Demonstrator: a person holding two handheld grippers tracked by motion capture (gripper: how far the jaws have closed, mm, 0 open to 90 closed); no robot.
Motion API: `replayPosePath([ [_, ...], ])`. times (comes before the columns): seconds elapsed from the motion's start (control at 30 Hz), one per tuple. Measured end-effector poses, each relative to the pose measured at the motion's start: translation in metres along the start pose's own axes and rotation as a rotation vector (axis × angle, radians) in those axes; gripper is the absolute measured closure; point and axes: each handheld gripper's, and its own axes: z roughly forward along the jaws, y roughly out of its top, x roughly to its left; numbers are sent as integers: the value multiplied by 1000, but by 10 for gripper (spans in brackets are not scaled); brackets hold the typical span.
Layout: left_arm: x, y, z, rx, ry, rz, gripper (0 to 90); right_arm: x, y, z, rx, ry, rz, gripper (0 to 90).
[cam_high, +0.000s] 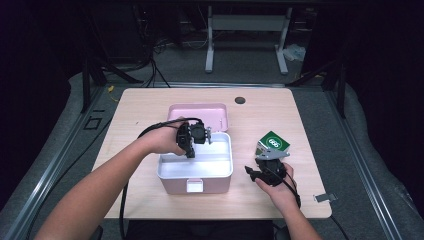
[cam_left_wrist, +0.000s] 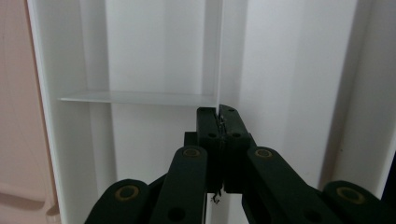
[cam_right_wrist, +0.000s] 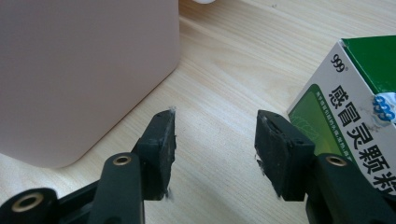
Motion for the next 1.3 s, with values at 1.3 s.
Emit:
replayPosePath([
  [1.3,-1,-8,-35,-6,57,-29,893,0,0,2,9,-3,-4,476],
])
